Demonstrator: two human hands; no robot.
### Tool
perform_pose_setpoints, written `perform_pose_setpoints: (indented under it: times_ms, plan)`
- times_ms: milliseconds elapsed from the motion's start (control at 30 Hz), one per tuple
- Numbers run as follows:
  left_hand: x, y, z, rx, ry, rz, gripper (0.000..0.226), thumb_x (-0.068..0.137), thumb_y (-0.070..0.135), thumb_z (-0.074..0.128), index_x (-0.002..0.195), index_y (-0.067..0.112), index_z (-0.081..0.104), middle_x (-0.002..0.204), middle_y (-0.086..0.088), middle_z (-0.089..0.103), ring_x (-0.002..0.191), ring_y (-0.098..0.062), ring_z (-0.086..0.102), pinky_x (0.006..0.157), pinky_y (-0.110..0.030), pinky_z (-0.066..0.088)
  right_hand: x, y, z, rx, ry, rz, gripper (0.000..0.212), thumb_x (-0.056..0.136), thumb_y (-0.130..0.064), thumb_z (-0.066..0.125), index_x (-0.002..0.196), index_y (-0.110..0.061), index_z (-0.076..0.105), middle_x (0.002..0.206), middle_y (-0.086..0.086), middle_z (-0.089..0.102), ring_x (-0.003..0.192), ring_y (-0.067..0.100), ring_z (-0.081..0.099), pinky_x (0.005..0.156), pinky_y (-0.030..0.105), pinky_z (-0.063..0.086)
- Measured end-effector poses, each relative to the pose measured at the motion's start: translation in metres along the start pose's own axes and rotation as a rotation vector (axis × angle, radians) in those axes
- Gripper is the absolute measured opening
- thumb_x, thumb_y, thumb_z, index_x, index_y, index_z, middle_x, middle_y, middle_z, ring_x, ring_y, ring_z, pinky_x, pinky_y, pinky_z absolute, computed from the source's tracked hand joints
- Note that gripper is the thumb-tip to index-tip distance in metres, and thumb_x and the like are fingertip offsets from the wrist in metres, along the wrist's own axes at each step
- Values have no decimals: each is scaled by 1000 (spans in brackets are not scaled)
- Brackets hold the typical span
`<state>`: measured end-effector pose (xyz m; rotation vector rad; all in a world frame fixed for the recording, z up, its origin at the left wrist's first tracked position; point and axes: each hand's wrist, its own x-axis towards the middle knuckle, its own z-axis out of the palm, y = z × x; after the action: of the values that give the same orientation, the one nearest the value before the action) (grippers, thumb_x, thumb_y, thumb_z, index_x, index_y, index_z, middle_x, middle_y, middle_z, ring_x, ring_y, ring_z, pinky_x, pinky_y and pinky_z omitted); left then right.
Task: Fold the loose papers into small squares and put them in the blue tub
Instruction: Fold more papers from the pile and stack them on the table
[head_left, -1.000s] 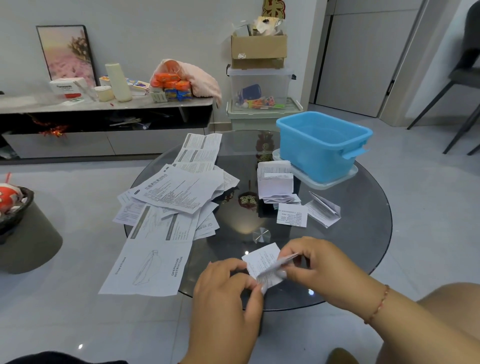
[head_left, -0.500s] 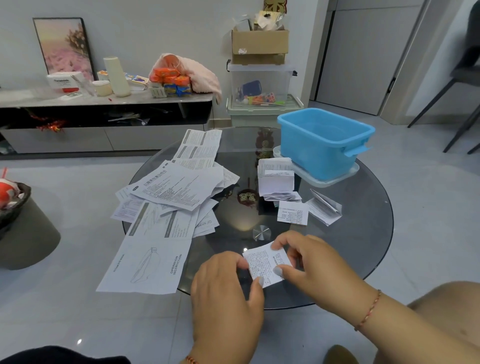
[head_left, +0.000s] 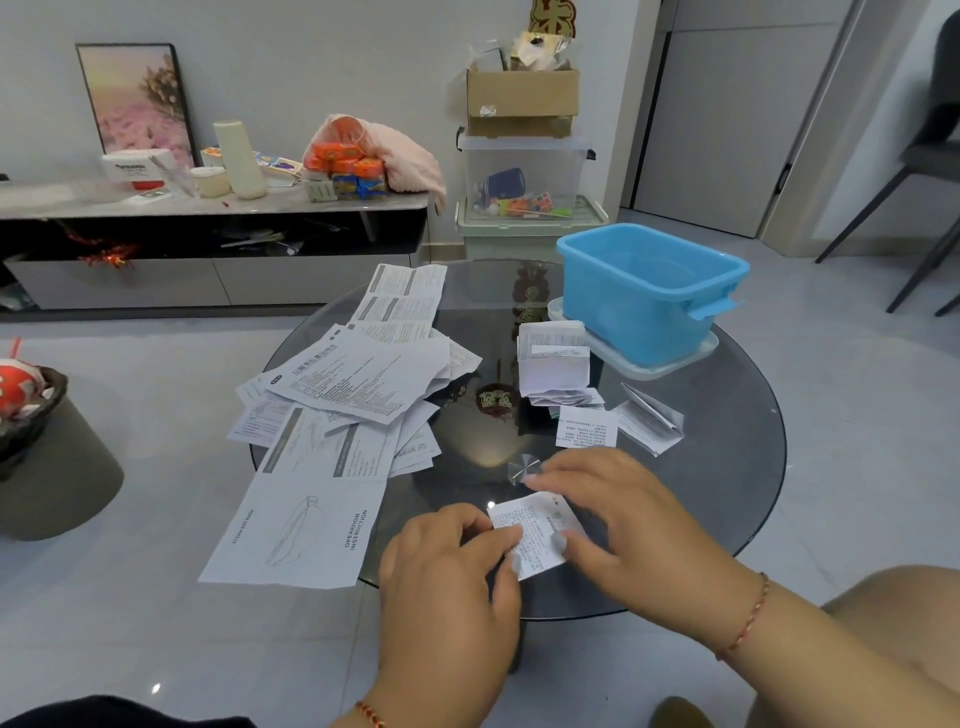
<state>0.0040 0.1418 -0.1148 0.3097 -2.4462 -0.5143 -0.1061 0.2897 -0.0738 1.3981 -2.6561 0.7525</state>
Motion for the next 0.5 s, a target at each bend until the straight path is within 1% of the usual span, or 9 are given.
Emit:
perform_pose_setpoints:
  times_ms: [67,133,200,233,267,333,367,433,500]
  plan:
    - [0,-1,-2,23,-5,51,27,73,37,51,88,36,74,87,16,58,81,-15,55,72,-35,48,0,-2,2,-39,-111,-93,49,84,-46,48,131,-35,51,137,-19,44,130,-1,31,107,22,23]
    - [1,-3,-4,46,-12,96,30,74,36,48,89,34,74,88,13,58,82,-16,55,77,-39,48,-1,-2,3,-87,-173,-142,55,85,-53,39,135,-32,48,142,-15,40,132,0,26,108,20,16]
    - [2,-4,-6,63,-22,134,30,77,36,47,92,32,73,92,10,59,88,-14,51,83,-41,48,-2,-3,2,-141,-196,-157,59,85,-56,37,138,-31,45,143,-14,39,131,3,27,106,20,14]
    - [1,-4,-7,61,-24,158,30,79,37,47,94,30,73,95,9,59,90,-13,50,84,-39,46,-3,-5,0,-167,-200,-153,60,85,-57,37,138,-30,45,142,-14,40,128,6,32,106,21,19]
    - [1,-5,-8,54,-27,185,31,80,39,48,96,28,72,98,8,58,93,-13,49,86,-35,42,-4,-7,0,-196,-194,-147,61,84,-57,39,136,-27,48,138,-13,45,123,8,39,104,24,27]
    - [-1,-7,-9,51,-34,247,35,80,44,49,100,24,70,104,6,58,97,-14,48,88,-30,36,-7,-14,-2,-272,-170,-150,60,80,-56,42,126,-22,58,123,-11,57,105,10,53,91,27,45]
    - [-2,-8,-10,57,-36,279,38,79,45,50,102,22,70,106,4,58,99,-15,48,90,-32,36,-10,-17,-2,-310,-145,-157,61,77,-56,44,121,-20,63,115,-10,61,97,10,56,83,26,51]
    - [-4,-10,-11,53,-33,341,44,73,46,55,106,20,68,109,2,57,101,-18,48,94,-37,37,-17,-22,-1,-363,-108,-165,66,70,-58,45,115,-16,67,105,-8,64,87,11,58,72,23,53]
    - [-6,-10,-10,50,-36,404,52,64,46,60,107,19,66,107,2,58,97,-18,48,94,-37,35,-25,-27,2,-417,-111,-164,73,64,-60,43,111,-11,69,100,-4,65,83,13,56,67,24,54]
